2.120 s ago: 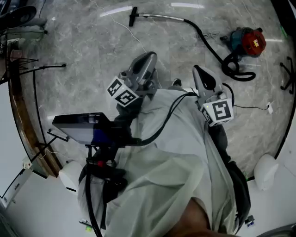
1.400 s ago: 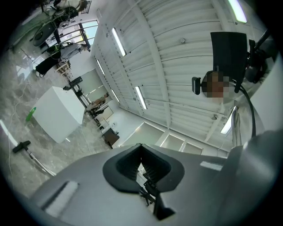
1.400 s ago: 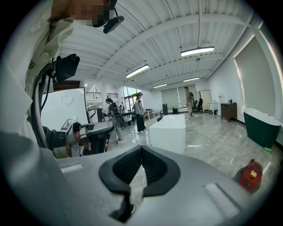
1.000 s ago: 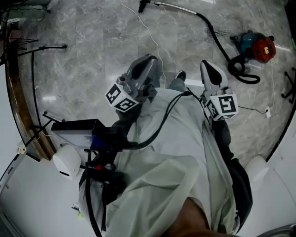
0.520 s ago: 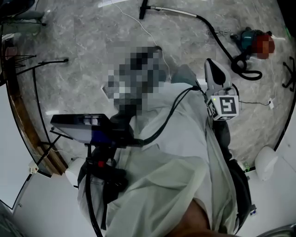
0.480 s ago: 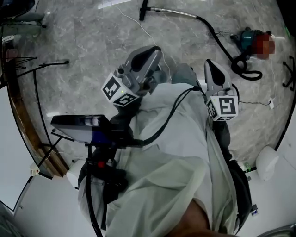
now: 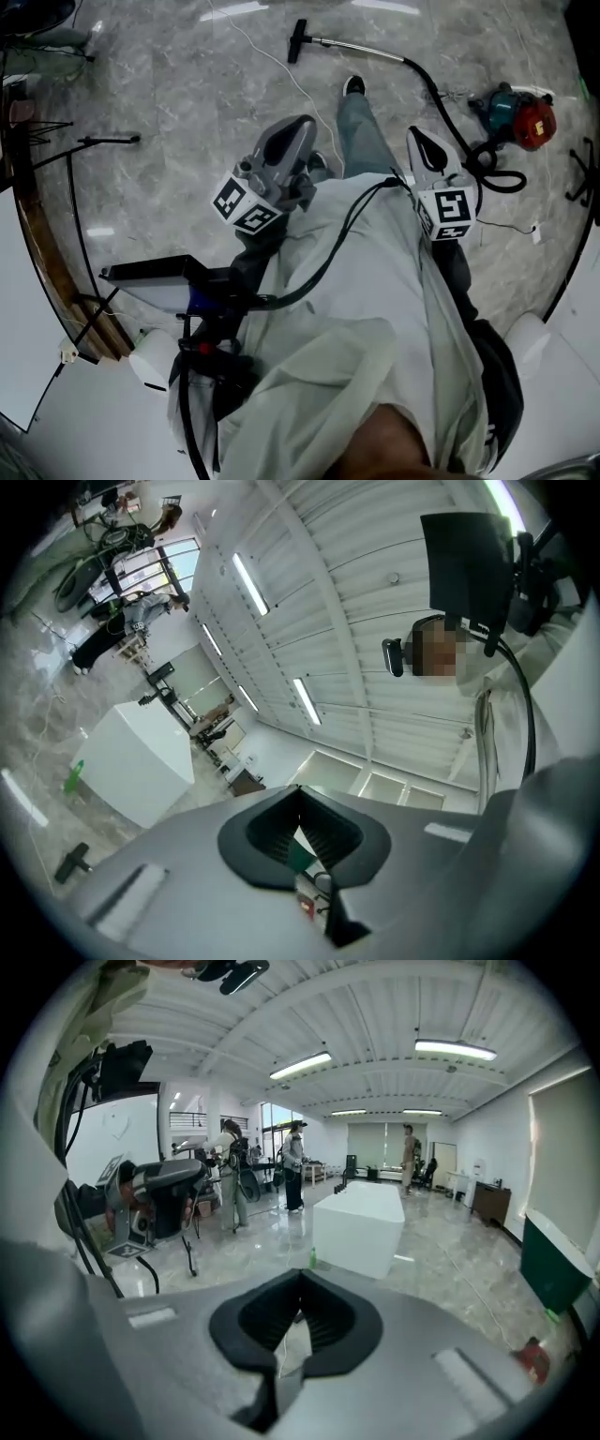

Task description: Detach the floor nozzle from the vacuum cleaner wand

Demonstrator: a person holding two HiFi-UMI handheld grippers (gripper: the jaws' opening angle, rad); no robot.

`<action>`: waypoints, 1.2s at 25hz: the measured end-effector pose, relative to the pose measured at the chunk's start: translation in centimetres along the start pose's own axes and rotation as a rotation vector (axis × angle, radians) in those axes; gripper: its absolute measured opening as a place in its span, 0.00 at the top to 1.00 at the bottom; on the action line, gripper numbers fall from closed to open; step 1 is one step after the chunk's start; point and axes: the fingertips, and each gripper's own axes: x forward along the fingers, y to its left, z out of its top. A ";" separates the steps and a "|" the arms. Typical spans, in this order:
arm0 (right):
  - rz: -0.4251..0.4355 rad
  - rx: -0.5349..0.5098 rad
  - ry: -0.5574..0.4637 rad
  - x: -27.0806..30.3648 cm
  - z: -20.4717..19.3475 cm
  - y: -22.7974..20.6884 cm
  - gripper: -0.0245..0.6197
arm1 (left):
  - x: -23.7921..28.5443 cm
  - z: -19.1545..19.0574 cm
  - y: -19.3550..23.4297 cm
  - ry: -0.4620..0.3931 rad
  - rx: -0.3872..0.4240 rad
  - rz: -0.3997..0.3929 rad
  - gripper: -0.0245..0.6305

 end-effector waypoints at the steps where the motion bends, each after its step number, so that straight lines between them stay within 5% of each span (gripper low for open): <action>1: 0.025 -0.012 0.013 2.1 0.3 -0.9 0.96 | 0.7 0.2 1.5 0.005 0.004 0.033 0.98; 9: 0.276 -0.080 0.125 18.6 4.7 -8.5 0.96 | 9.2 3.5 12.3 -0.026 0.038 0.278 0.98; 13: 0.399 -0.179 0.242 24.3 3.2 -11.7 0.96 | 13.5 3.4 15.4 -0.012 0.024 0.334 0.98; 17: 0.400 -0.252 0.296 30.1 0.0 -15.3 0.96 | 14.7 1.2 19.9 0.035 -0.019 0.410 0.98; 21: 0.372 0.026 0.433 37.4 -7.9 -16.2 0.96 | 13.9 -2.8 27.4 0.094 -0.055 0.506 0.98; 23: 0.472 0.284 0.457 40.8 -11.5 -15.1 0.96 | 13.4 -5.8 31.9 0.123 -0.089 0.535 0.98; 25: 0.637 0.684 0.357 44.5 -11.7 -14.4 0.96 | 13.1 -9.1 36.4 0.147 -0.123 0.534 0.98; 27: 0.621 0.914 0.187 49.7 -11.2 -16.7 0.96 | 12.9 -11.7 40.5 0.170 -0.132 0.517 0.98; 28: 0.522 0.858 0.152 52.6 -12.5 -18.7 0.96 | 12.7 -12.9 42.4 0.181 -0.132 0.511 0.97; 30: 0.280 0.396 0.230 58.1 -18.0 -21.9 0.96 | 12.0 -14.9 46.2 0.190 -0.140 0.513 0.97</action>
